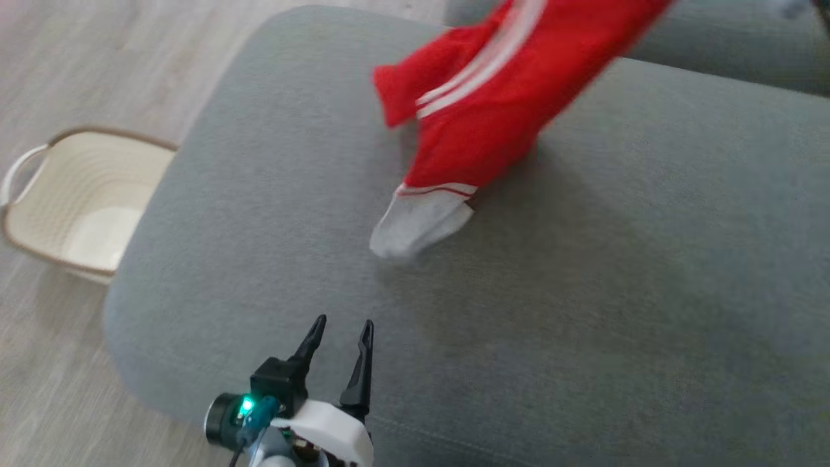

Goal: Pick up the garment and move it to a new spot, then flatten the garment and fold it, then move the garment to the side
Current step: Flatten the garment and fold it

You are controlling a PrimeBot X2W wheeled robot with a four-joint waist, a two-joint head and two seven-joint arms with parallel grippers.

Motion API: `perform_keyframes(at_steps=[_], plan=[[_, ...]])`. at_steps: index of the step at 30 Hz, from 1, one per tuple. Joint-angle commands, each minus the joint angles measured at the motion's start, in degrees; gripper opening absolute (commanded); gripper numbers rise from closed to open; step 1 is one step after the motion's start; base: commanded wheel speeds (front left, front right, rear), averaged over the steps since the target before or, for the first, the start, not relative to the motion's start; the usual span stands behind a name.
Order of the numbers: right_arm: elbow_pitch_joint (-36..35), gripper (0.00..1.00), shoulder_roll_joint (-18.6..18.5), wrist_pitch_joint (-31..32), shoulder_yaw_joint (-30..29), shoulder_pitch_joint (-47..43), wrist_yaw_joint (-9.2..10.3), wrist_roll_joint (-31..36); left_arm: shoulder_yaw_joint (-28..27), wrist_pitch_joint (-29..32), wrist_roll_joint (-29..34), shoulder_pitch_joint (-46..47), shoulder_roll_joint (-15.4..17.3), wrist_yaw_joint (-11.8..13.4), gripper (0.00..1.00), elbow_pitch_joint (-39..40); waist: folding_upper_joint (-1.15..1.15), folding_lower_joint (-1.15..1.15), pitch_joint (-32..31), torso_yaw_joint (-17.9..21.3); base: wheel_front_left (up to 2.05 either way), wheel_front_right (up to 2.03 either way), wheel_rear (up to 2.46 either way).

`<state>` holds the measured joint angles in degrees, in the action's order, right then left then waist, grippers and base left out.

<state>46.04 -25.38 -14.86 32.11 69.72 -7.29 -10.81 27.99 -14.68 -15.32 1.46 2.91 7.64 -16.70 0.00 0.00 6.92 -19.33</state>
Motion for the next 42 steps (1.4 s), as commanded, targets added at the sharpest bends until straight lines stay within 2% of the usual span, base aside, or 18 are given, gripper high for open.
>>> perform_keyframes(at_steps=[1, 5, 10, 13, 16, 21, 24, 27, 32, 33, 37, 40, 42], plan=[[-0.91, 0.00, -1.87, -0.13, -1.23, -0.12, -0.20, -0.68, -2.26, -0.32, 0.67, 2.70, -0.03, -0.18, 1.00, 1.72, 0.00, 0.00, 1.00, 3.23, 0.00, 0.00, 0.00], [4.42, 0.00, -5.23, 0.67, -2.64, -4.48, -0.20, -2.68, -2.87, -0.32, 1.09, 3.52, -0.03, -0.76, 1.00, 1.40, 0.00, 0.00, 1.30, 6.19, 0.00, 0.00, 0.00], [13.64, 0.00, -6.86, 2.24, -5.92, -12.79, -0.20, -5.04, -2.36, -0.32, 0.97, 4.34, -0.03, -1.00, 1.00, 1.40, 0.00, 0.00, 1.48, 7.67, 0.00, 0.00, 0.00], [19.08, 1.00, -6.26, 2.11, -10.71, -16.36, -0.20, -6.53, -2.55, -0.32, 1.11, 4.38, -0.03, -1.04, 1.00, 1.28, 0.00, 0.00, 1.55, 8.06, 0.00, 0.00, 0.00], [19.31, 1.00, -4.02, 0.43, -13.48, -18.51, -0.20, -6.39, -3.09, -0.32, 1.51, 4.19, -0.03, -1.16, 1.00, 1.10, 0.00, 0.00, 1.50, 8.39, 0.00, 0.00, 0.00], [12.48, 1.00, 2.61, -0.09, -11.52, -22.24, -0.20, -4.57, -3.79, -0.32, 2.05, 3.83, -0.03, -1.39, 1.00, 1.00, 0.00, 0.00, 1.50, 8.41, 0.00, 0.00, 0.00], [7.46, 1.00, 6.28, -0.11, -6.95, -24.70, -0.20, -5.11, -3.57, -0.32, 1.97, 3.85, -0.03, -1.58, 1.00, 0.95, 0.00, 0.00, 1.49, 7.57, 0.00, 0.00, 0.00], [2.88, 1.00, 9.07, 0.10, 2.26, -26.98, -0.20, -7.28, -3.32, -0.32, 1.80, 3.70, -0.03, -1.58, 1.00, 0.91, 0.00, 0.00, 1.37, 6.40, 0.00, 0.00, 0.00], [-4.21, 1.00, 9.33, 2.99, 18.93, -27.29, -0.20, -12.81, -3.16, -0.32, 1.62, 3.53, -0.03, -1.56, 1.00, 0.88, 0.00, 0.00, 1.90, 4.47, 0.00, 0.00, 0.00], [-4.21, 1.00, 9.33, 2.99, 18.93, -27.29, -0.20, -12.81, -3.16, -0.32, 1.62, 3.53, -0.03, -1.56, 1.00, 0.88, 0.00, 0.00, 1.90, 4.47, 0.00, 0.00, 0.00], [-6.75, 1.00, 7.51, 6.74, 30.10, -24.58, -0.20, -16.55, -2.59, -0.32, 1.22, 3.86, -0.03, -1.50, 1.00, 1.05, 0.00, 0.00, 2.80, 2.85, 0.00, 0.00, 0.00], [-5.64, 1.00, 6.28, 10.72, 36.50, -21.95, -0.20, -18.55, -2.08, -0.32, 0.82, 4.18, -0.03, -1.38, 1.00, 1.21, 0.00, 0.00, 3.47, 1.62, 0.00, 0.00, 0.00], [-4.34, 1.00, 5.58, 12.50, 38.81, -20.22, -0.20, -18.76, -1.74, -0.32, 0.58, 4.40, -0.03, -1.29, 1.00, 1.35, 0.00, 0.00, 3.96, 0.80, 0.00, 0.00, 0.00]])
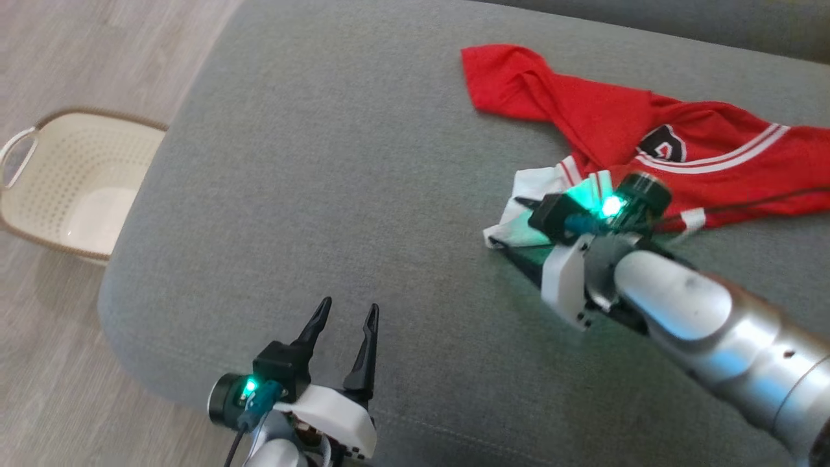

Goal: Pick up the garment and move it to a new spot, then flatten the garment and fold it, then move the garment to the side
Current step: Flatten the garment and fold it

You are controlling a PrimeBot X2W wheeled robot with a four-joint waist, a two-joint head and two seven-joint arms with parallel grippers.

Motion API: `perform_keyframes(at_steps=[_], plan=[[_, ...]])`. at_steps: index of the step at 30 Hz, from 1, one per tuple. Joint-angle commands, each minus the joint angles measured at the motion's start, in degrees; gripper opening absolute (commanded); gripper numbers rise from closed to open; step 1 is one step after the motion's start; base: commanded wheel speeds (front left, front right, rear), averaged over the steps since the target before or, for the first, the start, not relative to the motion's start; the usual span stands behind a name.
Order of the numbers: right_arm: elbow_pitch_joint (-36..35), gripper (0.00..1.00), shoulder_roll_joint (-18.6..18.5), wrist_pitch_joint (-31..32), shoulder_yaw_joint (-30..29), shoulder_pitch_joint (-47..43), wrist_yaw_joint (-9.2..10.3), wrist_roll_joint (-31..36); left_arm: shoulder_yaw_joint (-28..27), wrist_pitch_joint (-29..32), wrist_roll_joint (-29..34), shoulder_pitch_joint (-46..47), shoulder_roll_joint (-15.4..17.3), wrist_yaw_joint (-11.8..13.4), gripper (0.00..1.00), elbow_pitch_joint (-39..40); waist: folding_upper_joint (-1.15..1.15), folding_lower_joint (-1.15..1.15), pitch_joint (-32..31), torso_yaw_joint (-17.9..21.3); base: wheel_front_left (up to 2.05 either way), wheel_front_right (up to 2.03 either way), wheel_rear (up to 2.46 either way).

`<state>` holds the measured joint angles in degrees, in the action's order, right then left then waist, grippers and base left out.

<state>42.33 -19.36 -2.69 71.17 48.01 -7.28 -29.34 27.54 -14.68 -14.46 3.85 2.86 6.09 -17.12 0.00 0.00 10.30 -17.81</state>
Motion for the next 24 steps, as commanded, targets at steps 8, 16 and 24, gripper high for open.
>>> perform_keyframes(at_steps=[8, 16, 24], plan=[[1.81, 0.07, -1.64, 8.33, 2.14, 1.04, -0.21, 0.35, -1.48, -0.32, -0.75, 2.10, 0.01, 0.80, 1.00, 2.01, 0.00, 0.00, 1.55, -1.59, 0.00, 0.00, 0.00], [-1.64, 0.00, -4.36, 11.64, 2.17, 0.92, -0.21, -1.01, -1.58, -0.32, -0.86, 3.30, 0.01, 0.75, 1.00, 2.20, 0.00, 0.00, 1.41, 0.84, 0.00, 0.00, 0.00], [3.28, 0.00, -4.08, 2.93, 0.57, 2.94, -0.21, -4.52, -2.30, -0.32, -0.40, 2.99, 0.01, 0.79, 1.00, 2.01, 0.00, 0.00, -0.13, 3.20, 0.00, 0.00, 0.00]])
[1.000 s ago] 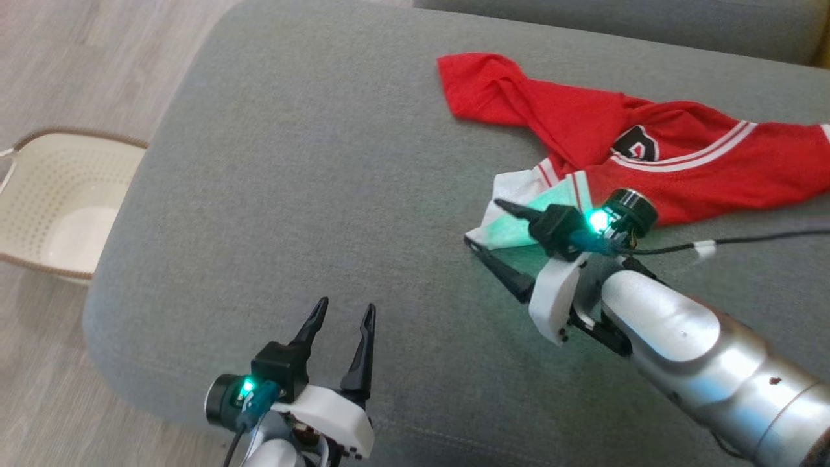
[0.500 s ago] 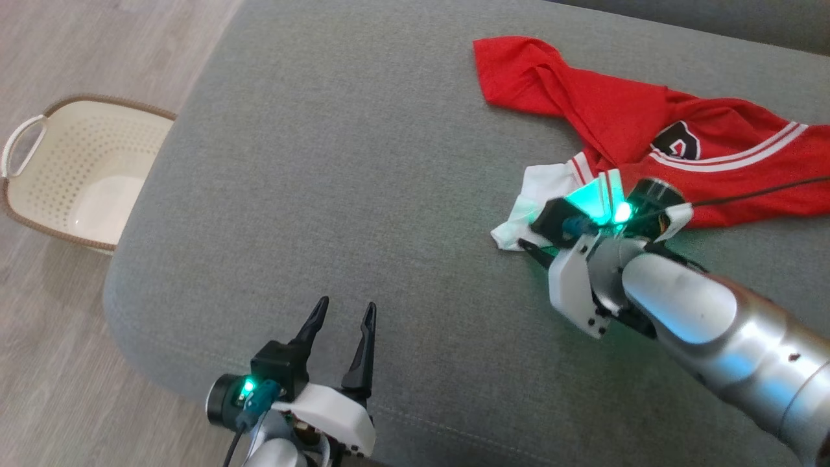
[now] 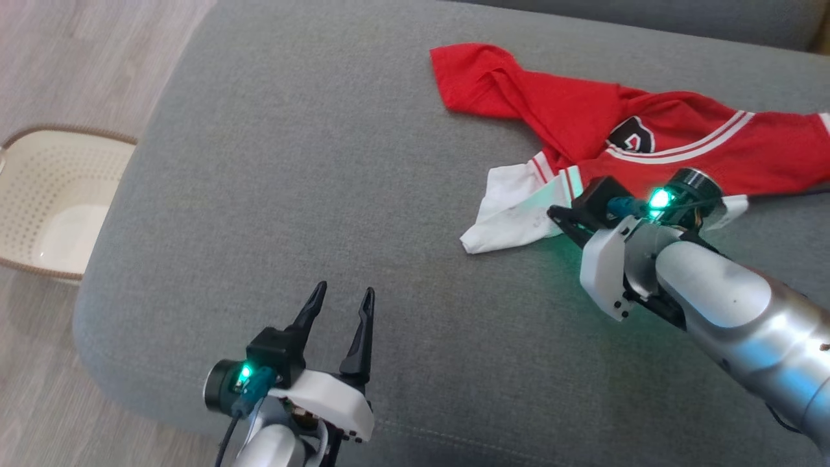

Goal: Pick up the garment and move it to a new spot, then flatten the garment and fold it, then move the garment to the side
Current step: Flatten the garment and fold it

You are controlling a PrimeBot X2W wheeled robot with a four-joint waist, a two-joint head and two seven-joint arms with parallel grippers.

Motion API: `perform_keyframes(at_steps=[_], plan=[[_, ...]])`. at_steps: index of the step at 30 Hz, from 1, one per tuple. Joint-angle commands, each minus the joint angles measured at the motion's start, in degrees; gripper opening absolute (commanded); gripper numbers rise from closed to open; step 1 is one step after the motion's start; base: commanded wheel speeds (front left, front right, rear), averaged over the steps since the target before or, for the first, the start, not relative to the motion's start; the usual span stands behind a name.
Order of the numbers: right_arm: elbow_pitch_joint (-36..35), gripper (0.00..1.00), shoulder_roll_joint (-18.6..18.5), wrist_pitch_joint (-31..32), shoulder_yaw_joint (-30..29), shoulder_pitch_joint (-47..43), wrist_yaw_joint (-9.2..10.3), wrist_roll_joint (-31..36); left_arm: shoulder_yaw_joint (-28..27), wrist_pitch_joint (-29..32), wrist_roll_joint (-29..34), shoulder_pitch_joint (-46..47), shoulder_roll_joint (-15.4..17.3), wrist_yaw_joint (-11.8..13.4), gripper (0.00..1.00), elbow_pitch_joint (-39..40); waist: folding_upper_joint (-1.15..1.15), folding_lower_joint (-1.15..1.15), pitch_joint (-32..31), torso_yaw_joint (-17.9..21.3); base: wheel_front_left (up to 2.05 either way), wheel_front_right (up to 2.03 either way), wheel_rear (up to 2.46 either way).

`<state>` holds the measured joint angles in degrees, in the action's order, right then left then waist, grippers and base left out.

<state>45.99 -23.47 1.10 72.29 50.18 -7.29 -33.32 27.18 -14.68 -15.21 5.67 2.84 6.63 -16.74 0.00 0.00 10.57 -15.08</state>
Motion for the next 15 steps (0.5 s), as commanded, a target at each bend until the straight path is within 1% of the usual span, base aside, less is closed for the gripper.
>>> perform_keyframes(at_steps=[1, 2, 3, 4, 5, 8, 11, 13, 15], plan=[[0.33, 0.00, 0.21, -1.75, -1.03, 0.86, -0.20, -0.84, -2.06, -0.32, 0.42, 1.00, 0.04, 0.25, 1.00, 1.59, 0.00, 0.00, -0.64, 0.74, 0.00, 0.00, 0.00], [1.04, 0.00, 0.41, -2.89, -1.56, 0.97, -0.20, -1.01, -2.12, -0.32, 0.53, 0.80, 0.04, 0.17, 1.00, 1.53, 0.00, 0.00, -0.84, 0.97, 0.00, 0.00, 0.00], [1.57, 0.22, 0.67, -3.94, -1.85, 1.00, -0.20, -1.15, -2.19, -0.32, 0.62, 0.63, 0.04, 0.11, 1.00, 1.53, 0.00, 0.00, -0.94, 1.16, 0.00, 0.00, 0.00], [1.80, 0.83, 0.91, -5.06, -1.83, 1.21, -0.20, -0.98, -2.21, -0.32, 0.69, 0.50, 0.04, 0.02, 1.00, 1.57, 0.00, 0.00, -1.00, 1.30, 0.00, 0.00, 0.00], [1.69, 1.00, 1.13, -6.08, -1.51, 1.50, -0.20, -0.49, -2.24, -0.32, 0.75, 0.40, 0.04, -0.06, 1.00, 1.59, 0.00, 0.00, -1.07, 1.42, 0.00, 0.00, 0.00], [0.53, 1.00, 1.53, -7.29, -0.34, 2.79, -0.20, -0.02, -2.24, -0.32, 0.92, 0.23, 0.04, -0.29, 1.00, 1.58, 0.00, 0.00, -0.98, 1.51, 0.00, 0.00, 0.00], [-0.63, 1.00, 1.31, -6.26, 0.41, 4.03, -0.20, 0.36, -1.92, -0.32, 0.89, 0.37, 0.04, -0.49, 1.00, 1.62, 0.00, 0.00, -0.67, 1.02, 0.00, 0.00, 0.00], [-2.07, 1.00, 0.75, -4.21, 0.86, 5.23, -0.20, 1.14, -1.38, -0.32, 0.64, 0.61, 0.04, -0.62, 1.00, 1.63, 0.00, 0.00, -0.40, 0.18, 0.00, 0.00, 0.00], [-4.37, 1.00, 0.23, -0.46, 1.00, 5.34, -0.20, 2.88, -0.89, -0.32, 0.17, 0.78, 0.04, -0.49, 1.00, 1.64, 0.00, 0.00, -0.11, -0.89, 0.00, 0.00, 0.00]])
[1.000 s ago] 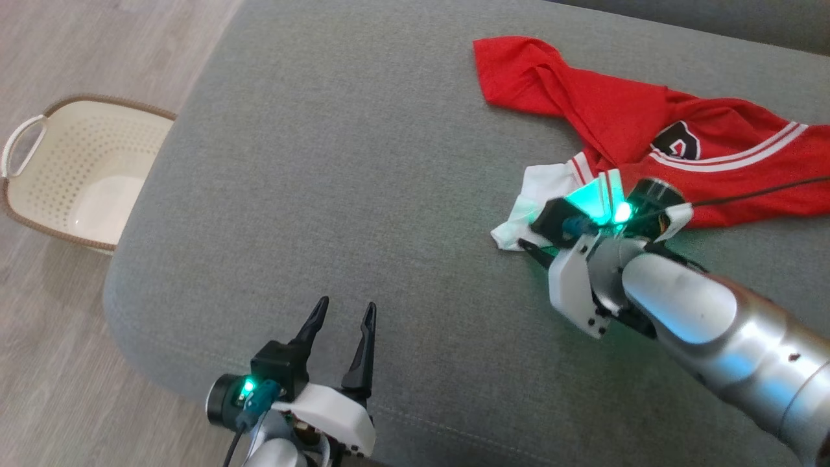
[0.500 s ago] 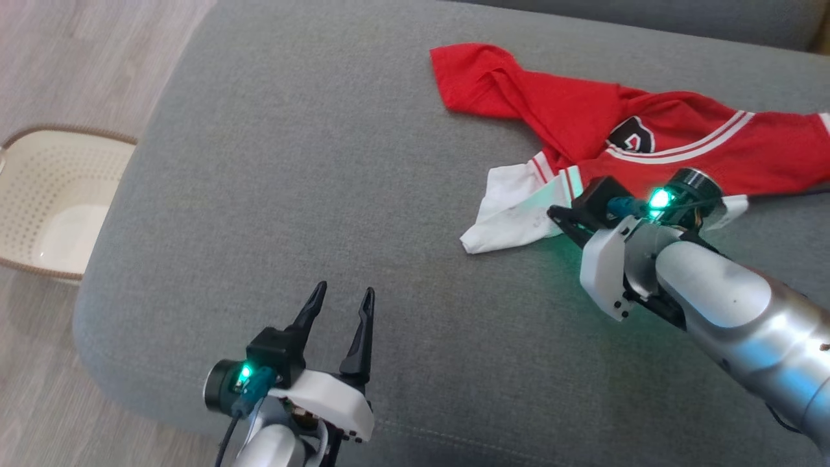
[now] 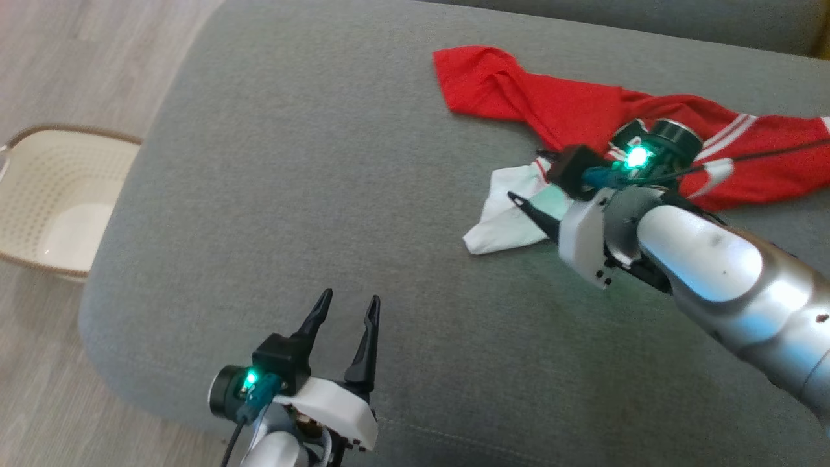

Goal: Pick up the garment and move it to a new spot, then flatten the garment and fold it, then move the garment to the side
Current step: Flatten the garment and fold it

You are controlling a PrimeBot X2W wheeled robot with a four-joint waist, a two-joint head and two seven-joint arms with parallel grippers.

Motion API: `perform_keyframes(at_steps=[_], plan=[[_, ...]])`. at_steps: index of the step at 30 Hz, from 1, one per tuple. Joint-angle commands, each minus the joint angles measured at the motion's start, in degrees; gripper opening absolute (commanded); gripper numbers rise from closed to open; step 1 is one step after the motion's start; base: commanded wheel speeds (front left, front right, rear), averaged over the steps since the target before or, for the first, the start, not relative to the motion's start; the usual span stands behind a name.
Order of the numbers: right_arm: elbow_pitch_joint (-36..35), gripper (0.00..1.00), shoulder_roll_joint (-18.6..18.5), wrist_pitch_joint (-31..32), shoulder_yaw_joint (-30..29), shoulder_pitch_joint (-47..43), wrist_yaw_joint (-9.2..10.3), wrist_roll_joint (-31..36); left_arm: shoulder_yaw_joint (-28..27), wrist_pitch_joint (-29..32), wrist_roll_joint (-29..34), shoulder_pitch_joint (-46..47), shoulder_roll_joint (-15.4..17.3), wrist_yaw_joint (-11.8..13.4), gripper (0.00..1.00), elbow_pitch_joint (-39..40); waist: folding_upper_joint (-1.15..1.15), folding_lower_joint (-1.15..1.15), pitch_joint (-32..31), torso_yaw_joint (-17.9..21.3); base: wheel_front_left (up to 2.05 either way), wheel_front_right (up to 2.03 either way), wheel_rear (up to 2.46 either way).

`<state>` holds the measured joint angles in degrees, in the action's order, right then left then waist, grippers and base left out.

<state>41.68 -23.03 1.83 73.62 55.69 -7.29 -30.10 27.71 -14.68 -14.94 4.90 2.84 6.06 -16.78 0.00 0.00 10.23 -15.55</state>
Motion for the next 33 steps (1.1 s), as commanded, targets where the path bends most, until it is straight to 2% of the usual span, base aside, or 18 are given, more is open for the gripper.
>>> perform_keyframes(at_steps=[1, 8, 11, 16, 23, 24, 26, 27, 33], plan=[[-1.67, 1.00, -0.53, 1.11, -0.31, -0.58, -0.20, 0.69, -1.21, -0.32, -0.26, 1.61, 0.04, 0.10, 1.00, 1.60, 0.00, 0.00, 0.37, -1.05, 0.00, 0.00, 0.00], [-15.46, 1.00, -5.46, 19.55, -0.28, -3.14, -0.20, 0.41, -0.10, -0.32, -1.18, 1.79, 0.04, 0.21, 1.00, 1.04, 0.00, 0.00, 1.05, -5.32, 0.00, 0.00, 0.00], [-19.87, 1.00, -7.85, 25.24, -0.27, -2.98, -0.20, -1.71, 0.23, -0.32, -1.47, 1.91, 0.04, 0.32, 1.00, 1.15, 0.00, 0.00, 1.56, -6.70, 0.00, 0.00, 0.00], [-21.33, 1.00, -10.13, 29.11, -0.27, -2.44, -0.20, -3.61, 0.55, -0.32, -1.83, 2.29, 0.04, 0.52, 1.00, 1.65, 0.00, 0.00, 2.73, -8.05, 0.00, 0.00, 0.00], [-18.23, 1.00, -10.77, 31.21, -0.27, -3.41, -0.20, -4.90, 0.27, -0.32, -1.91, 2.71, 0.04, 0.84, 1.00, 1.96, 0.00, 0.00, 4.08, -7.84, 0.00, 0.00, 0.00], [-17.76, 0.89, -10.65, 31.12, -0.27, -3.42, -0.20, -4.69, 0.18, -0.32, -1.88, 2.81, 0.04, 0.86, 1.00, 1.93, 0.00, 0.00, 4.21, -7.66, 0.00, 0.00, 0.00], [-16.46, 0.15, -10.46, 29.53, -0.27, -3.02, -0.20, -4.40, 0.07, -0.32, -1.80, 3.05, 0.04, 0.83, 1.00, 1.87, 0.00, 0.00, 4.36, -7.25, 0.00, 0.00, 0.00], [-15.69, 0.00, -10.35, 28.95, -0.27, -3.01, -0.20, -3.90, 0.03, -0.32, -1.75, 3.13, 0.04, 0.79, 1.00, 1.82, 0.00, 0.00, 4.37, -7.03, 0.00, 0.00, 0.00], [-8.47, 0.00, -8.78, 19.42, -0.26, -0.76, -0.20, -4.12, -0.51, -0.32, -1.43, 3.37, 0.04, 0.83, 1.00, 1.49, 0.00, 0.00, 3.70, -5.43, 0.00, 0.00, 0.00]])
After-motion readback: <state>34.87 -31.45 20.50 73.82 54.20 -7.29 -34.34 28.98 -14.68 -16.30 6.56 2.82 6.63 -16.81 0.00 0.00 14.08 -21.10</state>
